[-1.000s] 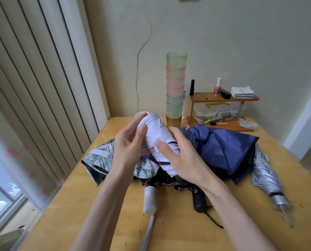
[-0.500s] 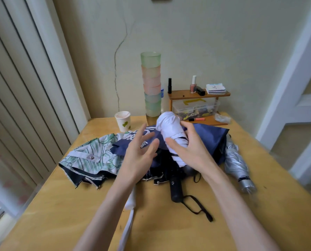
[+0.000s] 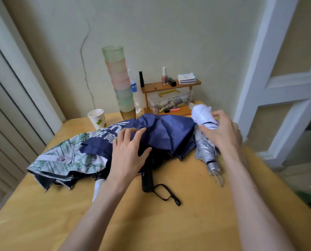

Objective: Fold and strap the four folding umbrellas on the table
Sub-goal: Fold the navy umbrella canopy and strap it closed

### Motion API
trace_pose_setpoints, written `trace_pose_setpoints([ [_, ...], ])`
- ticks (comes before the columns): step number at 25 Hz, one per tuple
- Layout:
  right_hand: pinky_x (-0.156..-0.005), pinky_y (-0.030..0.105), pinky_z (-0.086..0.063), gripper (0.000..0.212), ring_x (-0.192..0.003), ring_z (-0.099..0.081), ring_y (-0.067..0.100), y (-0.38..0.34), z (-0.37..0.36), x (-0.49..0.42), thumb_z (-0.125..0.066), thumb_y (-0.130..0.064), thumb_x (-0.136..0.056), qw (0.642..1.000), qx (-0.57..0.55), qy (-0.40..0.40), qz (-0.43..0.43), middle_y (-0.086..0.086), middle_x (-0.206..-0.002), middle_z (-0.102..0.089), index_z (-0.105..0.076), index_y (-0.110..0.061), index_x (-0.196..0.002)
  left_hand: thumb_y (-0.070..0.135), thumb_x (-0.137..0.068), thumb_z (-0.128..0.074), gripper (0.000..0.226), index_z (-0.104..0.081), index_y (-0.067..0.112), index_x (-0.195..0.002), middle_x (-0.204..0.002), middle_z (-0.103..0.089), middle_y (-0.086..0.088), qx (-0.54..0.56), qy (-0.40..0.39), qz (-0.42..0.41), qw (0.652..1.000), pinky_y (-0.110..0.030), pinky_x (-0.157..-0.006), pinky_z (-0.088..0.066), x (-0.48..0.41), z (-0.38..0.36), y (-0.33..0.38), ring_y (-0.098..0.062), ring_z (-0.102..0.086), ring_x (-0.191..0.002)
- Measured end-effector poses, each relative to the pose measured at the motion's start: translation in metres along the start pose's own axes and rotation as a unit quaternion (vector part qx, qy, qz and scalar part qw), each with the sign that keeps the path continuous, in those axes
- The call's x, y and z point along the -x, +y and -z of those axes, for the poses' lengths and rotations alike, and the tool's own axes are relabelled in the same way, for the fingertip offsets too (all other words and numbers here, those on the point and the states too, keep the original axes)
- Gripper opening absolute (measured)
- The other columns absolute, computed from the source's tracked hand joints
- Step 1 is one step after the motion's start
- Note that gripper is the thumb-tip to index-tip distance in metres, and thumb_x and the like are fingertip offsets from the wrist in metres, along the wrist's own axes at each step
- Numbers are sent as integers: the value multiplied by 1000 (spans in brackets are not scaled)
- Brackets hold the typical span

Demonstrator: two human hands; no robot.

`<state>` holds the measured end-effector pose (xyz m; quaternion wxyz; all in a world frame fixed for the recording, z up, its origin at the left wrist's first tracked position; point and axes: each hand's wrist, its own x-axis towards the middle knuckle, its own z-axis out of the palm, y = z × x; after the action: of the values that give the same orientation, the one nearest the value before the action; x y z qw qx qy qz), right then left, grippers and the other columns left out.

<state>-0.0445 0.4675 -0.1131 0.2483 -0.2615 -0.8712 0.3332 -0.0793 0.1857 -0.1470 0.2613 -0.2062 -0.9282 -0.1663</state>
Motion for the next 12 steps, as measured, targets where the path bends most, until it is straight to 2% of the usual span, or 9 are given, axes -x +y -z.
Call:
trace_pose_setpoints([
  [3,-74,39,-47,40,-100,-67,42,33,-3,-15,-70,-51,-86,997,65,-15,-43,16,-107,-76,-69,-19,-109,37,-90,-79,64,-57,20,-148,-136,-56,-8,11,0,18,1000,-52,-108,-43,0,0,-4,-32,-44,-135],
  [5,-88,42,-47,50,-119,-63,42,43,-11,-14,-63,-53,-97,992,77,-81,-63,21,-132,-69,-67,-15,-128,35,-91,-78,63,-56,20,-149,-135,-56,-7,23,-3,24,999,-52,-110,-44,-1,-1,-4,-32,-46,-135],
  [7,-108,44,-40,77,-140,-50,39,44,-16,-9,-58,-65,-97,985,76,-144,-56,15,-154,-54,-50,-12,-152,34,-92,-77,64,-55,20,-150,-135,-56,-7,32,-13,28,999,-52,-112,-42,2,-3,-3,-32,-47,-135],
  [9,-120,42,-28,109,-151,-36,34,38,-23,-5,-69,-74,-84,978,66,-197,-22,12,-165,-40,-29,-11,-163,35,-92,-77,67,-52,20,-152,-137,-55,-6,31,-20,33,999,-51,-115,-40,4,-4,-6,-31,-46,-137],
  [11,-121,43,-28,130,-153,-30,34,31,-31,-2,-78,-74,-69,971,46,-233,-9,14,-164,-36,-17,-13,-166,36,-92,-77,72,-48,20,-155,-143,-52,-6,28,-32,40,998,-52,-118,-36,7,-3,-12,-31,-42,-142],
  [12,-119,44,-29,131,-152,-31,36,29,-36,-1,-78,-73,-67,971,47,-233,-5,16,-162,-37,-15,-16,-167,36,-92,-77,73,-46,20,-157,-147,-51,-7,26,-36,44,998,-54,-120,-33,9,-2,-17,-32,-39,-146],
])
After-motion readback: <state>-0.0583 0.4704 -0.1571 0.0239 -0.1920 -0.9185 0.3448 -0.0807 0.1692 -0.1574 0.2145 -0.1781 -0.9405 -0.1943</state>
